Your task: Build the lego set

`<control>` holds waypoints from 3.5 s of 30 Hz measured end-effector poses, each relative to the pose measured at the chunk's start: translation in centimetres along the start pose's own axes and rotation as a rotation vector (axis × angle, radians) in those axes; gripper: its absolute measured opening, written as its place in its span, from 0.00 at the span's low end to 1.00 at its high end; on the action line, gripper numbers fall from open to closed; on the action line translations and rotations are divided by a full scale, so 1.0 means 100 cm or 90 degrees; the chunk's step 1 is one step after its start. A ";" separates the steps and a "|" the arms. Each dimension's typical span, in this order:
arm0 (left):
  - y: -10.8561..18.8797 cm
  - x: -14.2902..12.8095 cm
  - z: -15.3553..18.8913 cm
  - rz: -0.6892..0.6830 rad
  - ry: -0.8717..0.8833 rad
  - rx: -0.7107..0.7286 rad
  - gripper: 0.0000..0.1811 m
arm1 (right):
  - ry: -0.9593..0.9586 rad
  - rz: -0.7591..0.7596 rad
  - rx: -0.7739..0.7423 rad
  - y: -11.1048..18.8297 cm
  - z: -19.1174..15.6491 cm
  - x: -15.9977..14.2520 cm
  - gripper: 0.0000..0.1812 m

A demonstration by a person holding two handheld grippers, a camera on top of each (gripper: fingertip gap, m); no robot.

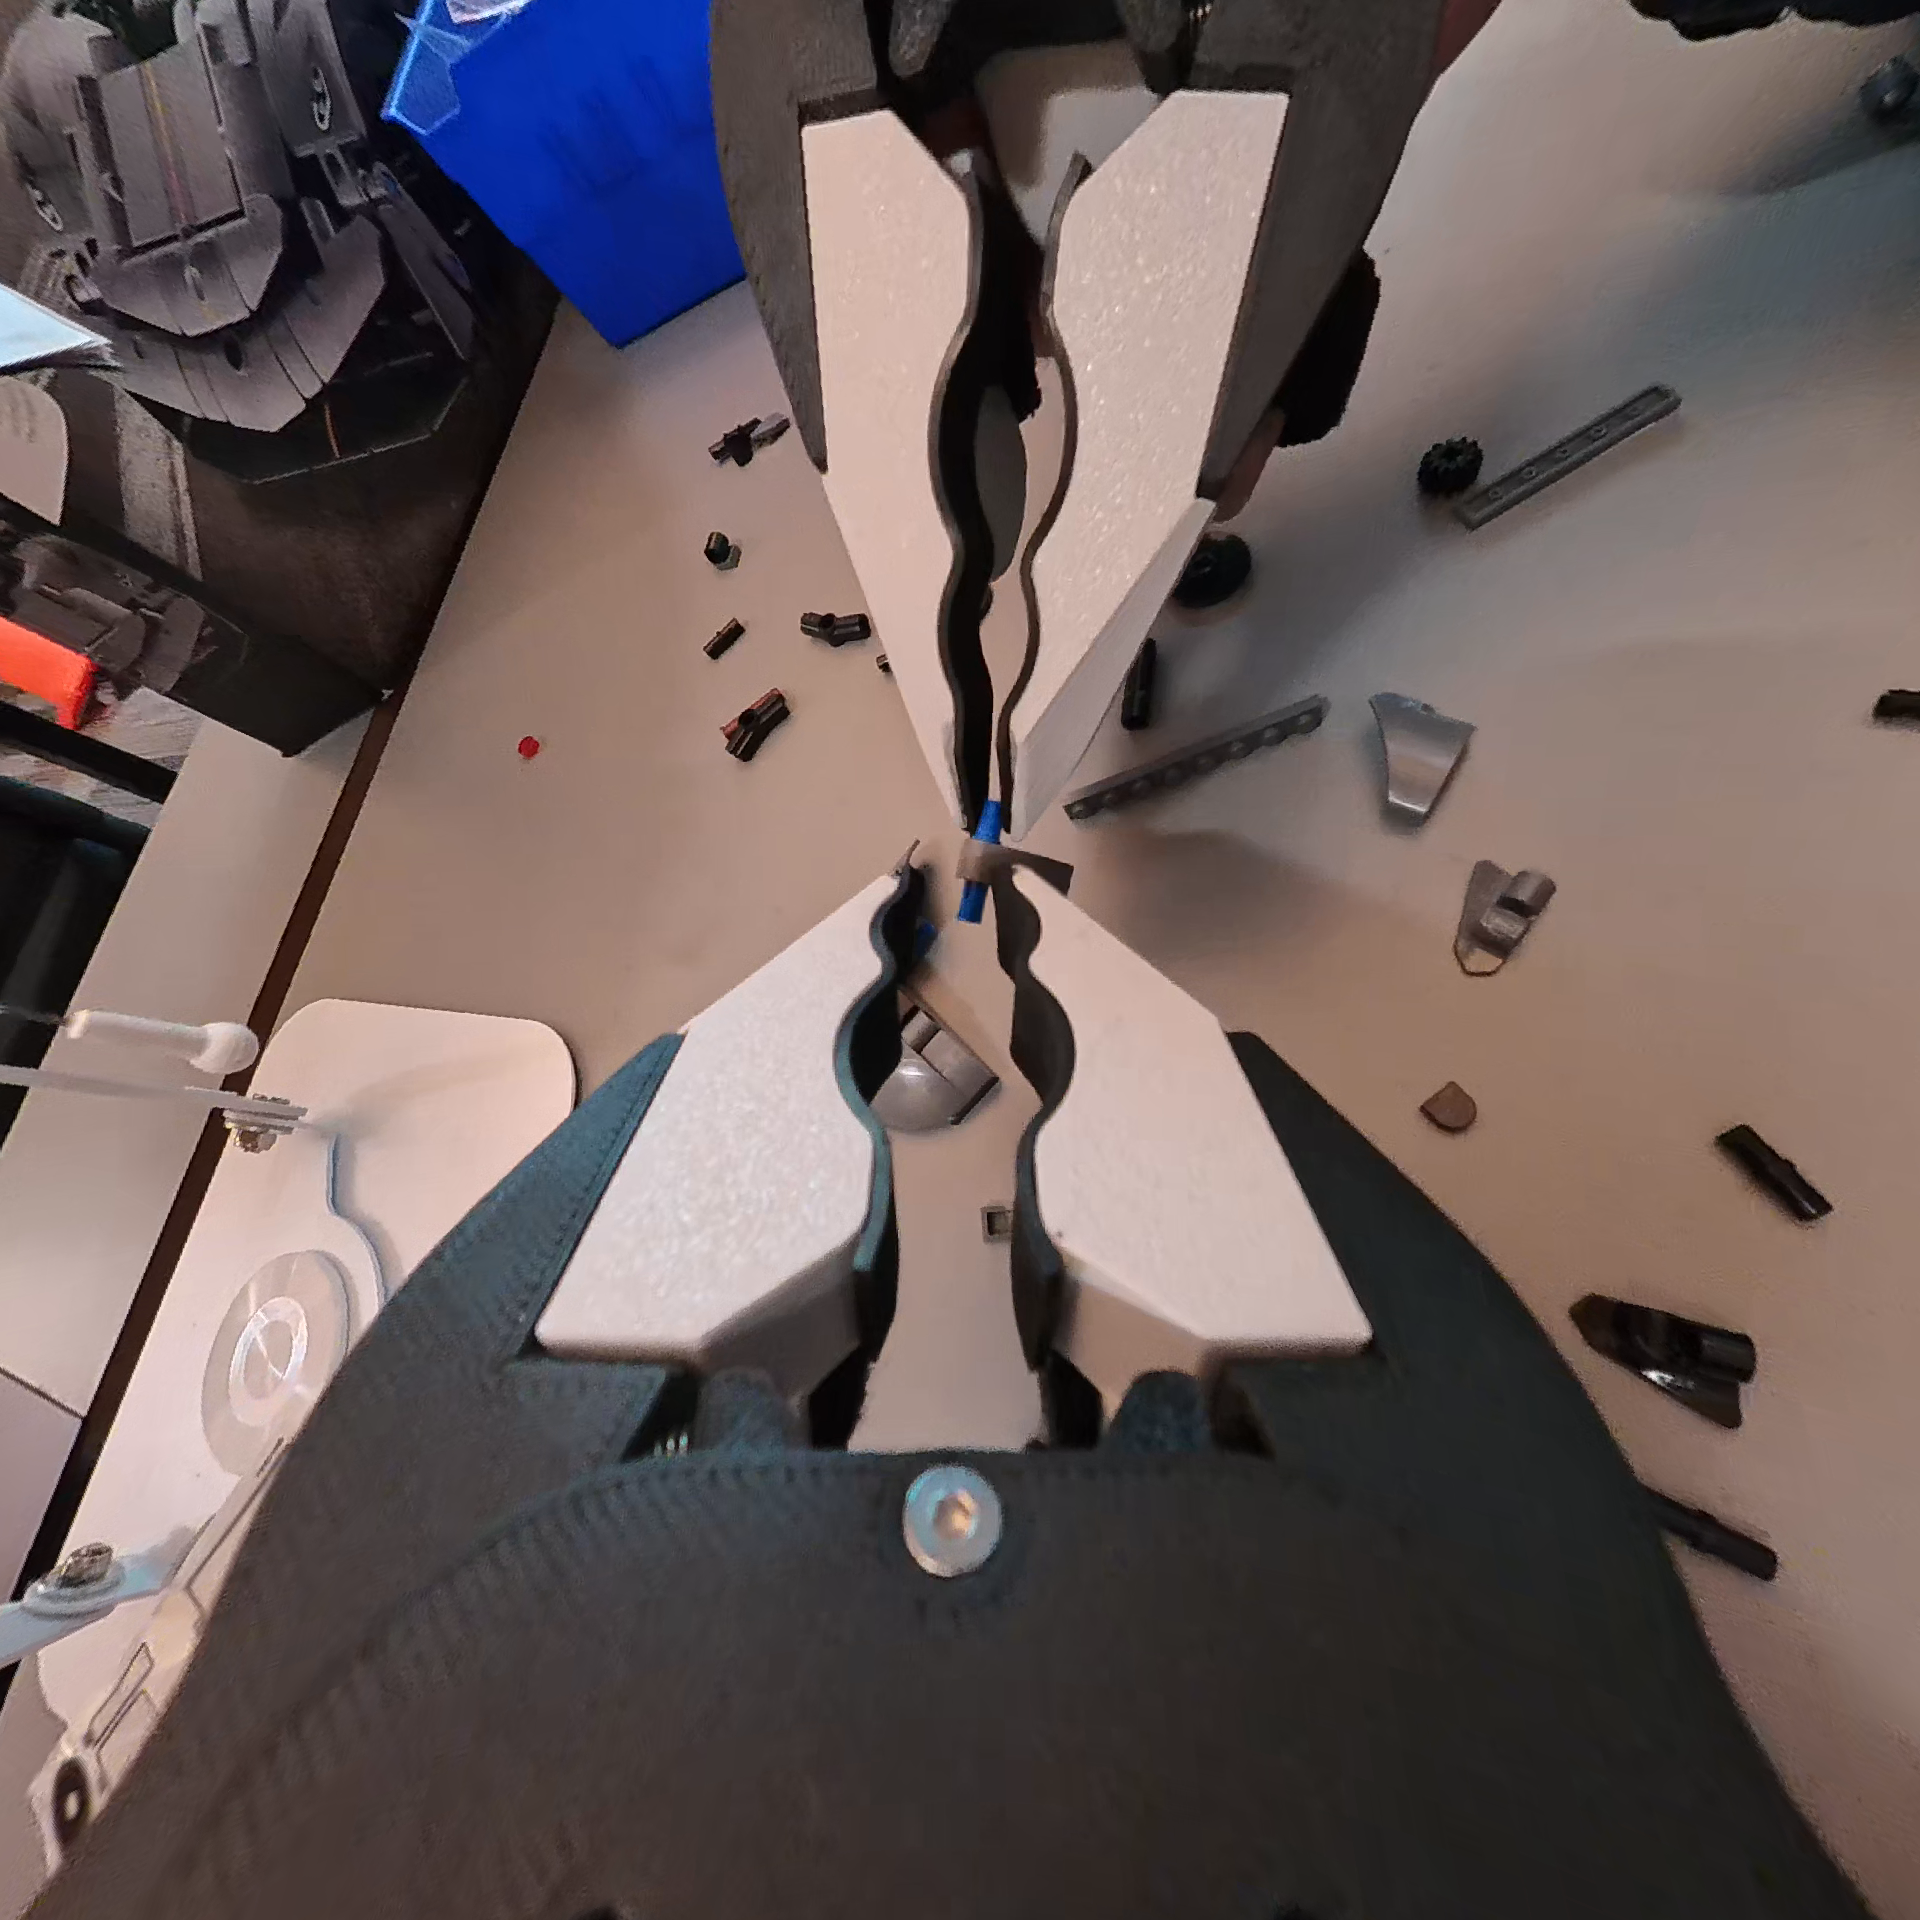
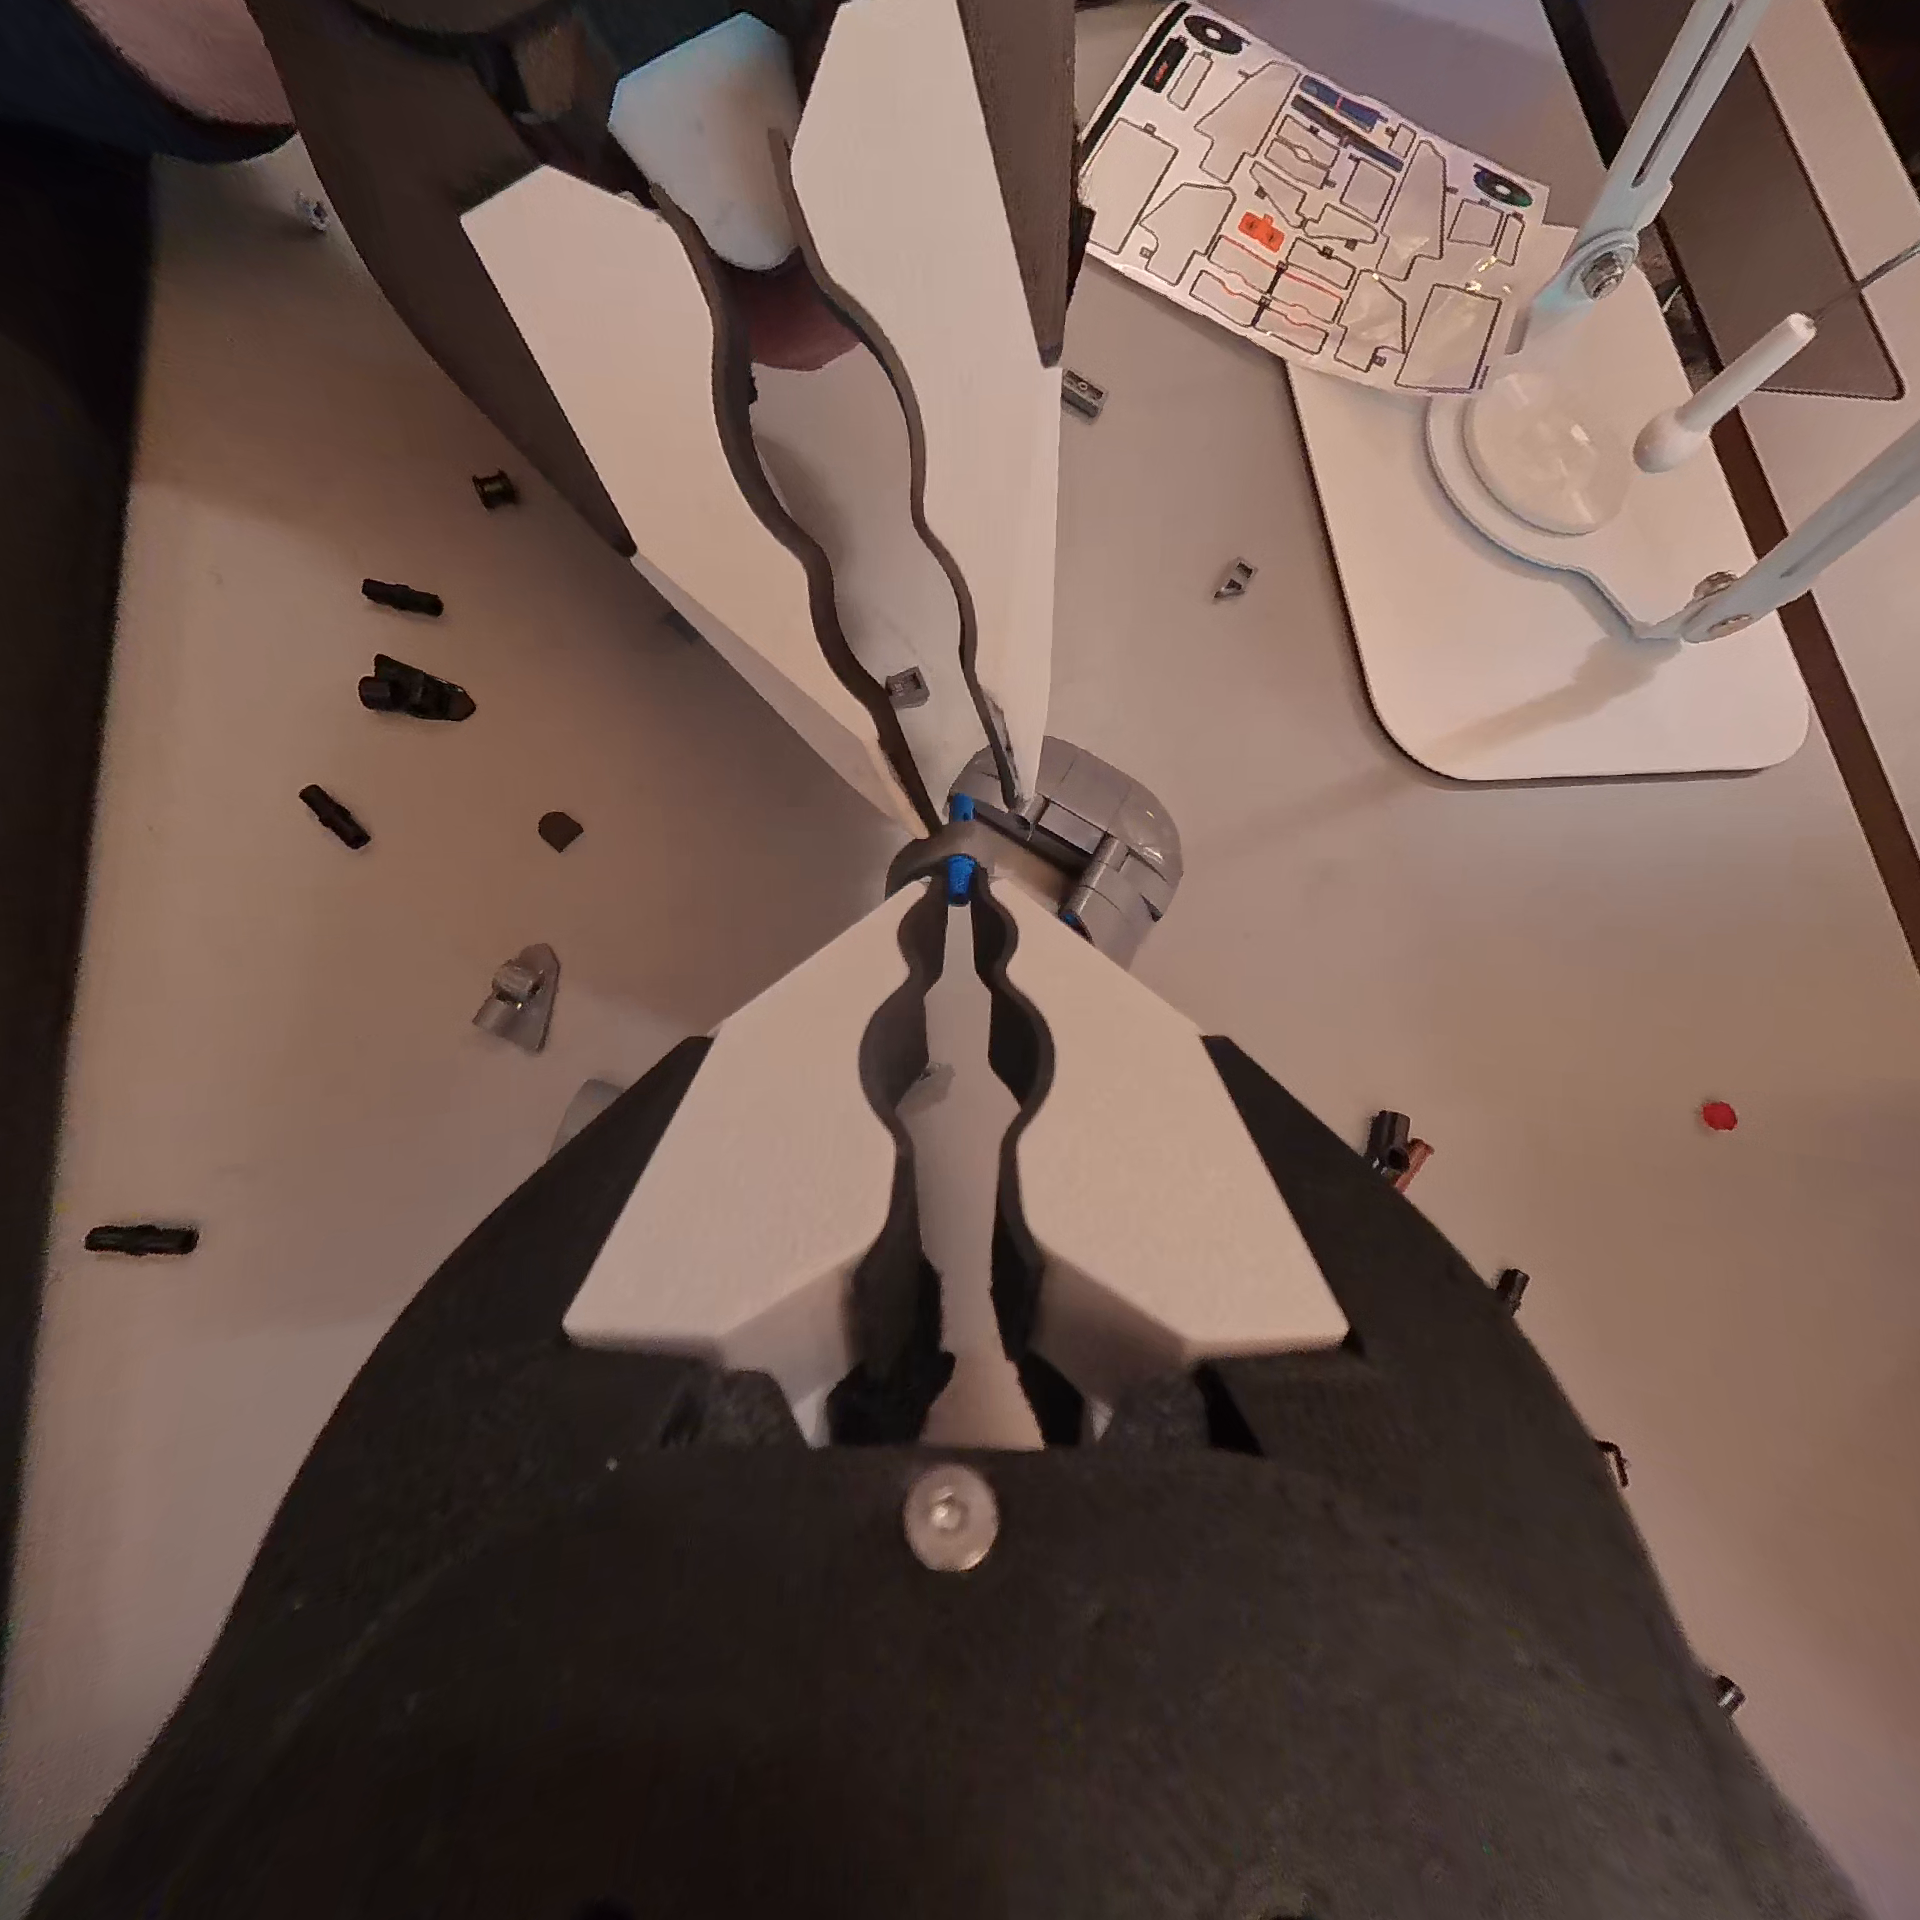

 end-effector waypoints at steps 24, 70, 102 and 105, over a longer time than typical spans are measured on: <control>-0.004 -0.007 0.002 -0.030 -0.035 0.007 0.03 | -0.007 0.014 0.008 0.001 -0.001 0.002 0.01; 0.019 -0.026 -0.007 -0.022 -0.044 -0.005 0.01 | 0.051 -0.084 0.254 0.010 -0.081 -0.026 0.13; -0.005 -0.053 0.025 -0.142 -0.014 -0.103 0.06 | 0.056 -0.064 0.187 -0.010 -0.063 -0.024 0.08; -0.003 -0.053 0.022 -0.143 -0.011 -0.095 0.11 | 0.059 -0.061 0.181 -0.010 -0.061 -0.023 0.08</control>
Point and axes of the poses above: each gripper's, where its closed fingertips meet, y back along the fingers, x out of its top, z = x × y across the jaws, the point moved 2 cm from there along y, back along the fingers, and after that the axes turned 14 degrees about y, right-handed, at the moved point
